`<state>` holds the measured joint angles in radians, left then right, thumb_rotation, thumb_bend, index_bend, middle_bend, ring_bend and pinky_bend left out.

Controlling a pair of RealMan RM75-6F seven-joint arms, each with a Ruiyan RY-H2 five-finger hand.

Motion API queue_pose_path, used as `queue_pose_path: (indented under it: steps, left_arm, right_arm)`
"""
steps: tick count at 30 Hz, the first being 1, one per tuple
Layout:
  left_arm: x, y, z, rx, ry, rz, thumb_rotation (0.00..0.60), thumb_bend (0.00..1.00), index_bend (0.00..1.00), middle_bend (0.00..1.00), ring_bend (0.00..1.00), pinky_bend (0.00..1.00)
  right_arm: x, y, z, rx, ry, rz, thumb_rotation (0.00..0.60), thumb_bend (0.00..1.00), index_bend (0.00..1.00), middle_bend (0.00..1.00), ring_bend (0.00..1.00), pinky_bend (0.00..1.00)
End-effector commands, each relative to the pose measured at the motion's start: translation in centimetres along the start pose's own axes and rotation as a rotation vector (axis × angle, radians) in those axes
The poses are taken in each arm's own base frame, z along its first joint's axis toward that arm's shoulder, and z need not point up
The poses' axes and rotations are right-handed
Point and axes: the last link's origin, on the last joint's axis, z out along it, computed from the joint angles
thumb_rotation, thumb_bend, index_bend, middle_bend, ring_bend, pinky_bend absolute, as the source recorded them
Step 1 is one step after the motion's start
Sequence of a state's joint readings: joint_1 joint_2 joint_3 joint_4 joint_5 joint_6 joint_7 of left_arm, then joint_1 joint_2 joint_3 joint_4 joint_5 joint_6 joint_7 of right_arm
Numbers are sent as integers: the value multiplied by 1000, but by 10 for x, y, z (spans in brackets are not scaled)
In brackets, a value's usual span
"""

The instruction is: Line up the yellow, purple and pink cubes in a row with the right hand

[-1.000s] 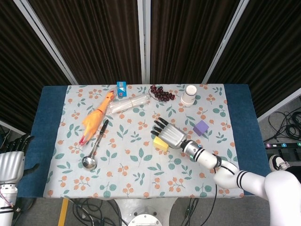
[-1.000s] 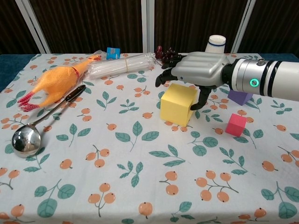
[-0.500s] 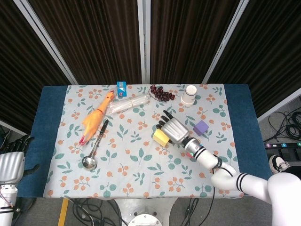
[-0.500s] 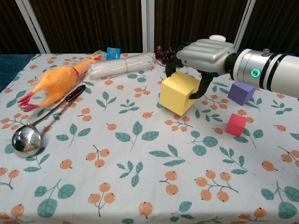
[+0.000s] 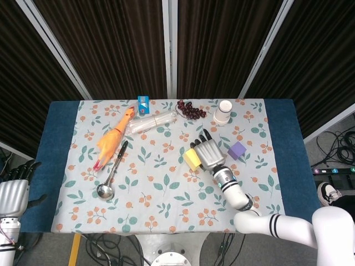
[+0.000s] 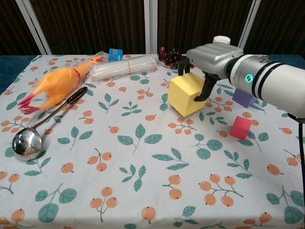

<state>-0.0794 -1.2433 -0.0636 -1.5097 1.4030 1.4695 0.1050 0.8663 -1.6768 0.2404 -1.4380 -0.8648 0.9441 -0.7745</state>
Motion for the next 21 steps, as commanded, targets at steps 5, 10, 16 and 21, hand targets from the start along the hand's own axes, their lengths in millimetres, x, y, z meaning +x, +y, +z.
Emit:
queue_pose_path:
  steps: [5,10,16,21]
  left_arm:
    - [-1,-2,0,-2,-2,-6,600,89,216,232,183,211]
    - [-2,-4,0,2,-3,-9,600,89,216,233,183,210]
    - [-2,-3,1,-1,-4,-8,600,89,216,233,183,211]
    - [-2,-1,1,-1,-5,-3,600,88,216,233,183,210]
  right_arm:
    - [-3,-25,1,-30,-34,31,600,111,360,397,146,0]
    - [-3,-27,1,-21,-58,22,600,78,108,199,21,0]
    - [9,-15,-9,5,-30,46,600,3,0,23,0,0]
    - [24,12,-19,-11,3,62,600,0,0,16,0,0]
